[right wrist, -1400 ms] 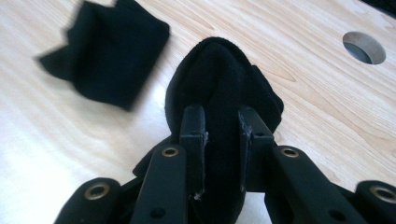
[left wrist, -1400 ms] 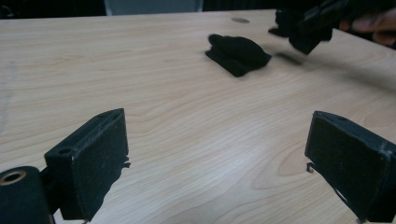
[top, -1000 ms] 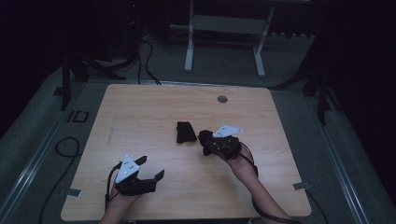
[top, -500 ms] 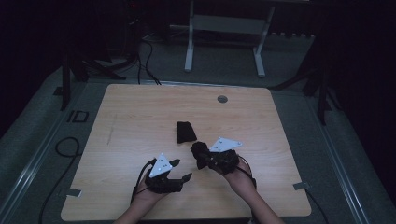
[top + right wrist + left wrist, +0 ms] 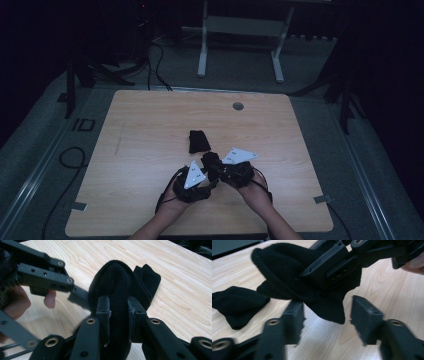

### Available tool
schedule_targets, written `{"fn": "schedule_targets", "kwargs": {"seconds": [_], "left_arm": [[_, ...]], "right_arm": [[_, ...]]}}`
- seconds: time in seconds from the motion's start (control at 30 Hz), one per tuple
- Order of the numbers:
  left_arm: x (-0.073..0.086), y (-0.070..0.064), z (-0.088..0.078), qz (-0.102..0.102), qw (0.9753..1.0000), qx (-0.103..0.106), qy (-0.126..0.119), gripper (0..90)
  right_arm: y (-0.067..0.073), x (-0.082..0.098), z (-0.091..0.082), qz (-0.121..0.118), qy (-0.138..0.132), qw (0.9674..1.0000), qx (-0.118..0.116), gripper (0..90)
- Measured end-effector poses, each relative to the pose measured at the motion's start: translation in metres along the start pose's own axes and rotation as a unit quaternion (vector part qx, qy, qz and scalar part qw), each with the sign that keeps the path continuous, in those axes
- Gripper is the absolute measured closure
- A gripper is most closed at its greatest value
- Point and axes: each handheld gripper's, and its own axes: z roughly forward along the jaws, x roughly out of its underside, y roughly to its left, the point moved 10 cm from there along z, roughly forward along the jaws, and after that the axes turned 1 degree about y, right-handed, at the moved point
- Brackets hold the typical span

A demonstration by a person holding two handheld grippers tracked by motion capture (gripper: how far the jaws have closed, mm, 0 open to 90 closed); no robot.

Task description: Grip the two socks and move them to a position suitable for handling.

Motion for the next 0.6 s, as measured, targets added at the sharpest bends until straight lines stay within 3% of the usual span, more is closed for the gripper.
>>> {"fn": "schedule_targets", "kwargs": {"seconds": [0.13, 0.2, 0.33, 0.4, 0.53, 0.6], "left_arm": [[0.003, 0.002, 0.000, 0.002, 1.0000, -0.005, 0.006, 77.3], [0.005, 0.002, -0.002, 0.011, 0.9999, -0.006, 0.011, 84.7], [0.011, 0.002, -0.005, 0.018, 0.9994, -0.004, 0.029, 86.6], [0.016, 0.006, -0.008, 0.021, 0.9990, -0.015, 0.037, 86.6], [0.027, 0.018, -0.017, 0.001, 0.9987, -0.022, 0.046, 86.8], [0.029, 0.018, -0.021, -0.001, 0.9988, -0.020, 0.045, 87.0]], "right_arm": [[-0.001, 0.004, 0.000, 0.007, 0.003, 0.9999, -0.007, 74.5], [-0.002, 0.006, -0.001, 0.011, 0.004, 0.9999, -0.011, 74.4], [0.000, 0.012, -0.001, 0.008, 0.005, 0.9998, -0.020, 74.4], [0.000, 0.015, -0.001, 0.007, 0.007, 0.9998, -0.019, 74.7], [-0.011, 0.023, -0.005, 0.018, 0.009, 0.9998, -0.003, 76.5], [-0.013, 0.027, -0.008, 0.032, 0.009, 0.9993, -0.019, 76.6]]}}
